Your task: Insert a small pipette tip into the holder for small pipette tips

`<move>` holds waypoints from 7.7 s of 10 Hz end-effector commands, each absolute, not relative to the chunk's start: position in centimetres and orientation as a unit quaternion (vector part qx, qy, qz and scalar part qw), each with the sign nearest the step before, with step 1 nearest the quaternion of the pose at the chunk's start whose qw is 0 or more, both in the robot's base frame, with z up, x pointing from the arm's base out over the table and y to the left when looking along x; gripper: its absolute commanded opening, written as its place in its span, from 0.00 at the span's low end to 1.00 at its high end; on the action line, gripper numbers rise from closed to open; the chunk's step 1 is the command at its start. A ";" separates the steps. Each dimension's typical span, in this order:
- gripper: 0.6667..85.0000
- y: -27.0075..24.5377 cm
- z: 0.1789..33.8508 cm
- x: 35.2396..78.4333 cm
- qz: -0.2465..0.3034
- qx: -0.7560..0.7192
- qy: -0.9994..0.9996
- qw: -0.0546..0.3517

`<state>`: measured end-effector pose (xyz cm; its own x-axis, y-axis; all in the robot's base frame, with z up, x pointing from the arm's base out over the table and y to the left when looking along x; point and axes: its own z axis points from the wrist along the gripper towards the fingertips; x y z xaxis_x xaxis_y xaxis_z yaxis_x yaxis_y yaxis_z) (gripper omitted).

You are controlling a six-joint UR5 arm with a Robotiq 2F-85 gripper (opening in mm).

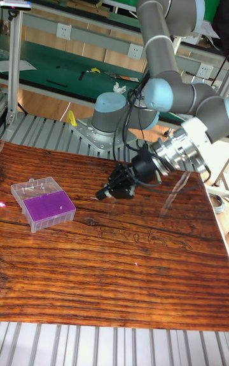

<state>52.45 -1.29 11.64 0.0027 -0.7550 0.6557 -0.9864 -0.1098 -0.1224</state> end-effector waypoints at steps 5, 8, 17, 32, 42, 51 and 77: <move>0.00 -2.9 11.8 52.1 0.266 0.689 -0.658 0.148; 0.00 -1.7 11.3 51.4 0.247 0.672 -0.684 0.140; 0.00 -3.7 12.0 50.6 0.204 0.629 -0.748 0.055; 0.00 -6.5 11.0 51.4 0.188 0.583 -0.789 -0.038; 0.00 -9.1 10.9 51.8 0.161 0.498 -0.845 -0.109; 0.00 -7.4 11.2 53.6 0.103 0.412 -0.884 -0.195; 0.00 -6.9 11.0 54.9 0.043 0.138 -0.969 -0.202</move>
